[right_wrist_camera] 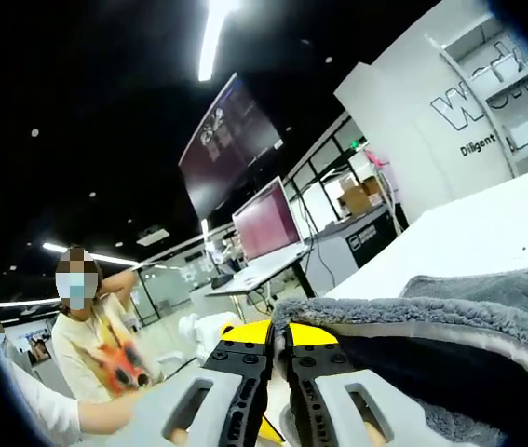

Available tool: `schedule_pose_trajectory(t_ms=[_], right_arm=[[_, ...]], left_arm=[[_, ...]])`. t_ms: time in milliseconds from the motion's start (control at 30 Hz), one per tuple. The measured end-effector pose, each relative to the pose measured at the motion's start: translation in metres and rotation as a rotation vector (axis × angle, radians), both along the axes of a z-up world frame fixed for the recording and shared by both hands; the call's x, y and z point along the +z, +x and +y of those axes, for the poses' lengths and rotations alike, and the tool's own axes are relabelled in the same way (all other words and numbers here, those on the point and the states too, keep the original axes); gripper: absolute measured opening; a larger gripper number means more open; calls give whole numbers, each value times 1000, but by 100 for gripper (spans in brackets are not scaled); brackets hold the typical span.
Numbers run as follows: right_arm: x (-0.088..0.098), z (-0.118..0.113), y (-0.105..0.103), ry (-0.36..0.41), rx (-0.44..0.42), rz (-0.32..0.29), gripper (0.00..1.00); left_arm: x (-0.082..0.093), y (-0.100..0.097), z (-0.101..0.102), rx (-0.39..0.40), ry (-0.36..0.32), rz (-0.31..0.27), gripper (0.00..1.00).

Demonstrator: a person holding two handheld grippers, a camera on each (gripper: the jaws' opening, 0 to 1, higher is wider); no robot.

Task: Fold the towel on the table until its edges align and the towel forms a compact rectangular stack.

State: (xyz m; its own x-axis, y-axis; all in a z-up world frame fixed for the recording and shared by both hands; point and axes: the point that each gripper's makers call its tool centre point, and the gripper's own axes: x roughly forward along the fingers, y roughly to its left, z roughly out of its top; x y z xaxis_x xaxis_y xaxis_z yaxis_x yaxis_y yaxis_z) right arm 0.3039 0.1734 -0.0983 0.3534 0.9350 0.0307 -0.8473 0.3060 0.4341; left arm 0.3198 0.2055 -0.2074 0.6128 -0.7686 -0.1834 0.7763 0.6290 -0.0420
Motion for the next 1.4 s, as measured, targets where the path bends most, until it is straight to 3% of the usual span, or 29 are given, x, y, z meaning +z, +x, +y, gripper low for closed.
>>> schedule_pose_trajectory(t_ms=[267,1067,1400], right_arm=[[-17,11,5,-50,22,17,1],[-74,34,-16,-245,119,54,1],[-86,41,-17,-305,142,57,1]], left_arm=[[1,3,2,-1,3,-1,97],[2,-1,-2,-15,-5,-6,97],[2,-5,-5,-27,-2,-13,98]])
